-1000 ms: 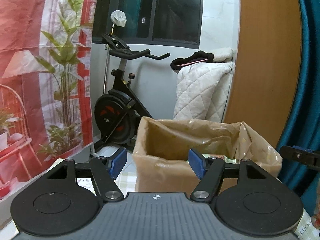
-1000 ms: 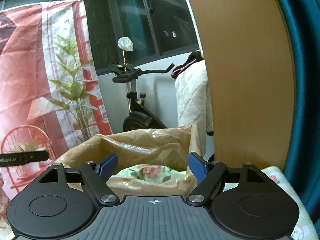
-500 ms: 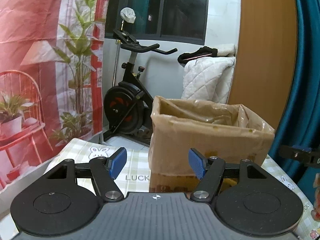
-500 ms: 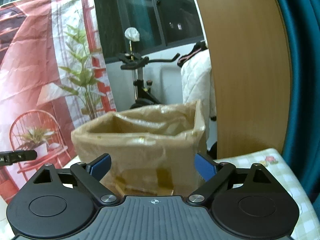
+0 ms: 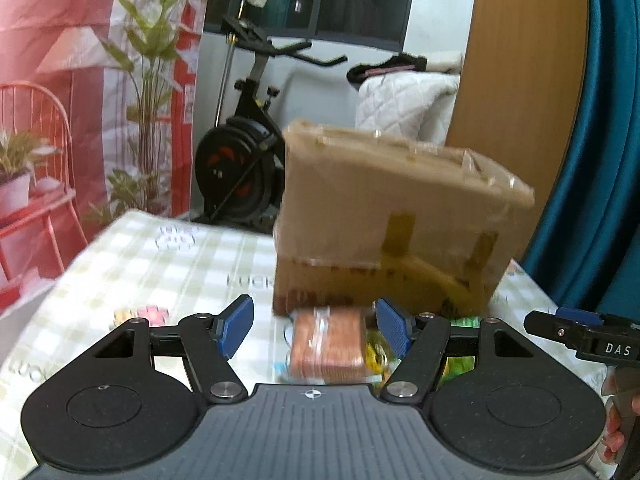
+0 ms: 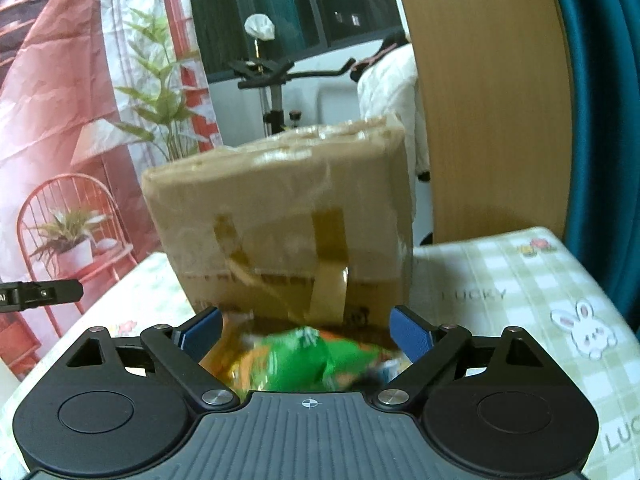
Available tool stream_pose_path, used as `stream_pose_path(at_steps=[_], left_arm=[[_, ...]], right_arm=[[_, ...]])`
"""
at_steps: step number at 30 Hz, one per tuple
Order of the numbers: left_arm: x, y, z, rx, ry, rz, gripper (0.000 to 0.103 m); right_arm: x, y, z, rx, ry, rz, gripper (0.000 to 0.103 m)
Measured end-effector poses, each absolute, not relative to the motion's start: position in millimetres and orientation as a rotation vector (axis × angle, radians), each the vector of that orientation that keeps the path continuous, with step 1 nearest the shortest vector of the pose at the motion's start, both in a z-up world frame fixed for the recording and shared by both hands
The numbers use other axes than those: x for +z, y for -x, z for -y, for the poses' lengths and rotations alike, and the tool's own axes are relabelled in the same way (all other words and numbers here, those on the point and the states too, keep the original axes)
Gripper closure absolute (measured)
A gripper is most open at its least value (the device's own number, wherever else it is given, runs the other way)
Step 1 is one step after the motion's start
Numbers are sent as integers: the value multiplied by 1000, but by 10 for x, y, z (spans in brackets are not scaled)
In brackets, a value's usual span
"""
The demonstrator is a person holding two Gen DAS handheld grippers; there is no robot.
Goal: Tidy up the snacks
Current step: 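Move both grippers back down to the snack pile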
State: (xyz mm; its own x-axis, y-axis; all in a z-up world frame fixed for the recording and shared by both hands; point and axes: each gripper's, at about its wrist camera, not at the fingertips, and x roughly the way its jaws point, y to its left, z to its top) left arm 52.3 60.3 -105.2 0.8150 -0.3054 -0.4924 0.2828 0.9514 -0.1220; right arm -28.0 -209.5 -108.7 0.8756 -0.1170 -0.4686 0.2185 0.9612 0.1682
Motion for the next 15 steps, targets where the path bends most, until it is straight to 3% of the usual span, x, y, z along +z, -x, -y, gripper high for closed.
stream_pose_path(at_steps=[15], left_arm=[[-1458,-369,-585,-362,27,-629,34]], right_arm=[[-1566,373,1825,-128,-211,-635,16]])
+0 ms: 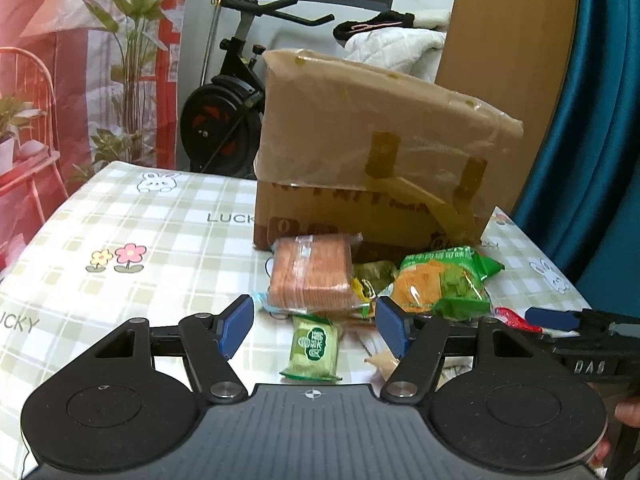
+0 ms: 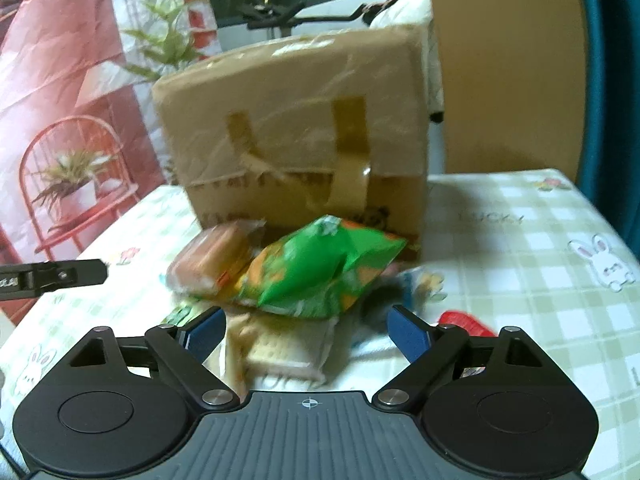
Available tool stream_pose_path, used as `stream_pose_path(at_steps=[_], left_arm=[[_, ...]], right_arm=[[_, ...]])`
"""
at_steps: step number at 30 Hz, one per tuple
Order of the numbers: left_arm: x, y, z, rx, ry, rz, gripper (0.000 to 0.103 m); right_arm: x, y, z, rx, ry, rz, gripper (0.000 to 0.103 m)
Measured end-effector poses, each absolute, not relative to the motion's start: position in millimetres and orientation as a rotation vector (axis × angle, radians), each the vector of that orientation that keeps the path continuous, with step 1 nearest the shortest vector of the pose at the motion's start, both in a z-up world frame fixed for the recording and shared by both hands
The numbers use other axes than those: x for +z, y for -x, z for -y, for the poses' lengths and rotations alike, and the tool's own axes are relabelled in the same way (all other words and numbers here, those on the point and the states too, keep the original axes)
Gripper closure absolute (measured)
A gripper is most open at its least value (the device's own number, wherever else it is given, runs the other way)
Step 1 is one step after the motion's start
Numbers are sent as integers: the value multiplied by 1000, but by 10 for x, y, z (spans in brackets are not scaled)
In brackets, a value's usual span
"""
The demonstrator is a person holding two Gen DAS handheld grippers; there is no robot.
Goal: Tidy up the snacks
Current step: 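Move both grippers back down to the snack pile, then grasp the orange-labelled cracker packet with the left gripper and lift it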
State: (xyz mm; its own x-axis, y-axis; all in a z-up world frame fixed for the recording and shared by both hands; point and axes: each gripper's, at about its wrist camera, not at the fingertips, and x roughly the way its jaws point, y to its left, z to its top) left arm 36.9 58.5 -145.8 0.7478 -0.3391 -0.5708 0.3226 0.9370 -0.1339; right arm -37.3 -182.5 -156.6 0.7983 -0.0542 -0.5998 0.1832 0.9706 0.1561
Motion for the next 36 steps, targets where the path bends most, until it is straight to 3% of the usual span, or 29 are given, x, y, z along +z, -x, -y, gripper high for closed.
stream_pose_path(at_steps=[19,36], left_arm=[[-1537,-371,-640,-325,29,-644,35],[-1578,-411,-667,-314,44,-660,35]], right_arm=[[-1697,335,1681,-62,-202,-720,19],[-1952,225,1415,12,-67,-959,17]])
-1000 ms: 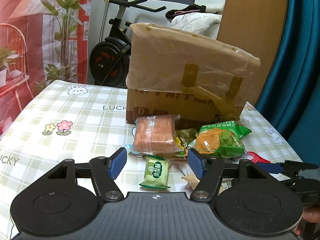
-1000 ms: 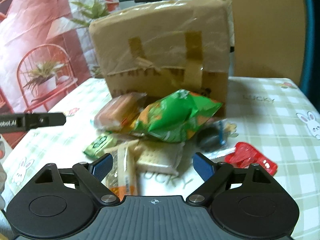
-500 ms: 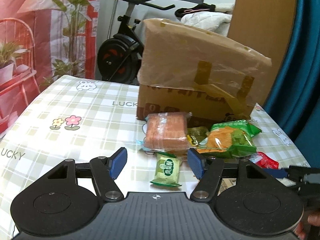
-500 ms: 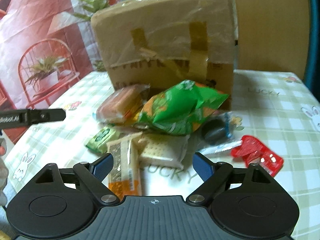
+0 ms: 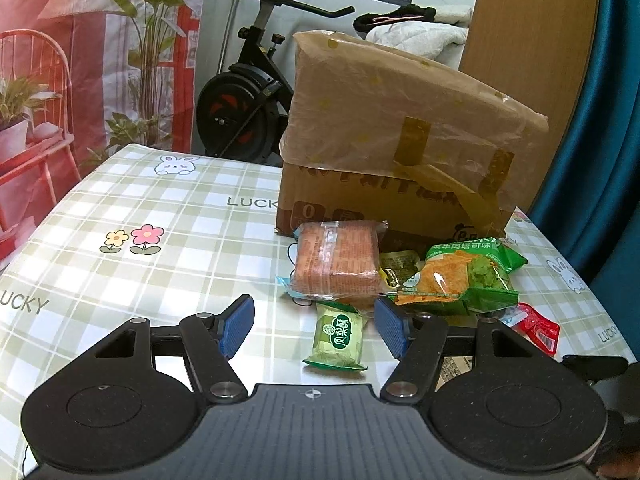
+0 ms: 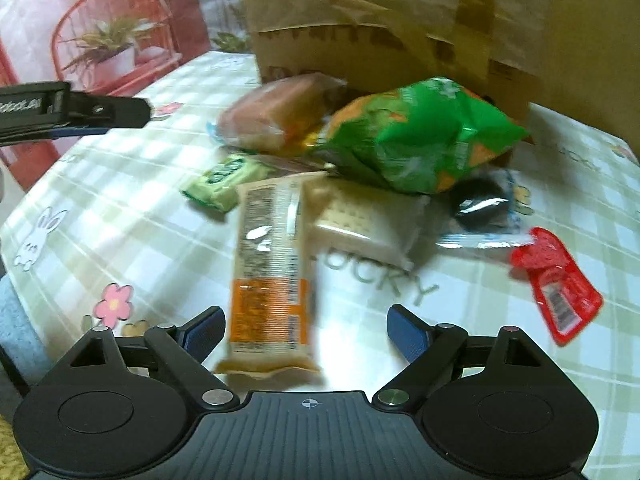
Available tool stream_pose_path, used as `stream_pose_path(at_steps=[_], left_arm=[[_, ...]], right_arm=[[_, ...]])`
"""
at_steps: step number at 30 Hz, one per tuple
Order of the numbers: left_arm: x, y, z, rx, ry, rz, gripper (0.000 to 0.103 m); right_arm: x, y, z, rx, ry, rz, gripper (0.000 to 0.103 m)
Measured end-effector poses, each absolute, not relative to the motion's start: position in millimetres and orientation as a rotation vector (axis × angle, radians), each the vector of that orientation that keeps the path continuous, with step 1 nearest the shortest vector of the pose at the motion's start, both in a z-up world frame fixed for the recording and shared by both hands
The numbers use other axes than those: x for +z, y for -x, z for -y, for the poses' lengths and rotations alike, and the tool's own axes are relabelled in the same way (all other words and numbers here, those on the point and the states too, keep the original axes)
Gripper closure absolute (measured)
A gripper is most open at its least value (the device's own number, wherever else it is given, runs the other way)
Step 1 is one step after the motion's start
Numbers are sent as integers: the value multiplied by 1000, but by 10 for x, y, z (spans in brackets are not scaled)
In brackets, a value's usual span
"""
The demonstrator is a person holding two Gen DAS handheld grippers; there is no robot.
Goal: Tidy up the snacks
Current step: 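Grasp the orange-labelled cracker packet with the left gripper and lift it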
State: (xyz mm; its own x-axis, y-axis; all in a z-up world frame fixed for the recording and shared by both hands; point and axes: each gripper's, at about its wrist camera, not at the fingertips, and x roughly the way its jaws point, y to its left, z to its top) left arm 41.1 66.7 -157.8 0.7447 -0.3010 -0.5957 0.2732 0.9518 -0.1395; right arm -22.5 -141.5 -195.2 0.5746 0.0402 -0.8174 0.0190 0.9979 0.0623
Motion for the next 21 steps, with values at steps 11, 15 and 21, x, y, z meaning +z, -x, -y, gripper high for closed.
stream_pose_path(at_steps=[11,15,21], left_arm=[[-1655,-422,-590,-369,41,-694,35],[-1742,-437,-429,-468,37,-734,37],[-1935,-445,-194,-606,72,-843,39]], right_arm=[[-1919,353,1758,-91,-49,-945,18],[-1920,441,1936,-143,-53,-936,26],[-1959,453,1967,-66,-88,-916,36]])
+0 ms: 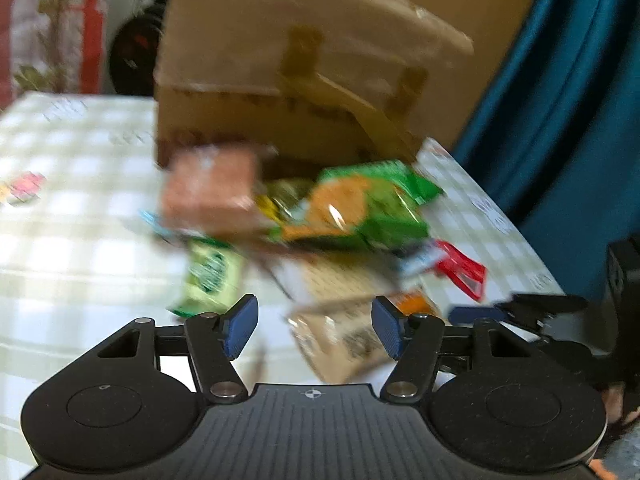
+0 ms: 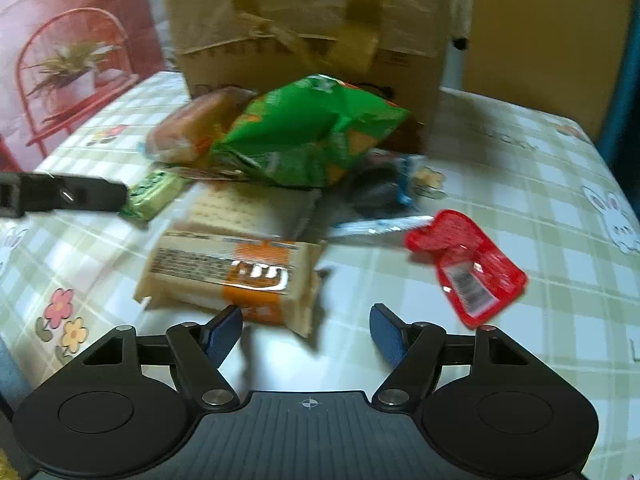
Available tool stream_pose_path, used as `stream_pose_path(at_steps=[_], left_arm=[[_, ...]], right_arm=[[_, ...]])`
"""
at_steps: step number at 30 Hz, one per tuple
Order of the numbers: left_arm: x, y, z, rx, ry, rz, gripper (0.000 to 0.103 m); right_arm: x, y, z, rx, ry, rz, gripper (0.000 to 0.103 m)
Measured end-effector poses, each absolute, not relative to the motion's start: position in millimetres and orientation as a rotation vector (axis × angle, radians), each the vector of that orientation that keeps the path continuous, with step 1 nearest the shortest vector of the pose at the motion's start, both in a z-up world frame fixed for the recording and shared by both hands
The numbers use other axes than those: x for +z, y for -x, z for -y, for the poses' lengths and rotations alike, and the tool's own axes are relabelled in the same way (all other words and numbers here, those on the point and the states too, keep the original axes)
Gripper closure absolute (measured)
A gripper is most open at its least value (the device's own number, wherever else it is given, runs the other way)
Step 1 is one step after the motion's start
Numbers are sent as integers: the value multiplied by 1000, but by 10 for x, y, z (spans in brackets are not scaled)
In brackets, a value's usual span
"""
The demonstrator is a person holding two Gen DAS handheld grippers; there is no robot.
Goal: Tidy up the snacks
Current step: 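Grasp the orange-labelled cracker packet with the left gripper and lift it, then carry the cracker packet over the box and open the left gripper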
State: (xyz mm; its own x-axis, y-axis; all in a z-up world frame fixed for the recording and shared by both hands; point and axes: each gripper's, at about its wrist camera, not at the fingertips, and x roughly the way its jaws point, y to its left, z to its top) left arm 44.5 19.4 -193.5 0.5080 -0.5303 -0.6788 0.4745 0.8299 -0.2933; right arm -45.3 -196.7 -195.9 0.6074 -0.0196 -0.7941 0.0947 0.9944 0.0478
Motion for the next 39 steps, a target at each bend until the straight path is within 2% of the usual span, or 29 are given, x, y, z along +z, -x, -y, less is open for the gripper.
stream_pose_path(at_steps=[10,14,19,26,39], left_arm=[[-2262,-529,47,-651,75,-957,39],[-2317,-542,50,-656,101,-956,42],[-2241,-499,22,-652,94,-916,48],[-1804,-429,24,-665,86,-796,48],[-537,-966,251,-660,68,-492,48]], right_arm=[[-1992,301,1848,22,-21,-912,37],[-1995,290,1792,59,-20,-905,48],[-1942,318,1748,72,-20,-904,56],[-1563,410,1706,60,13,-818,57],[-266,-55,1859,19,166,-518,57]])
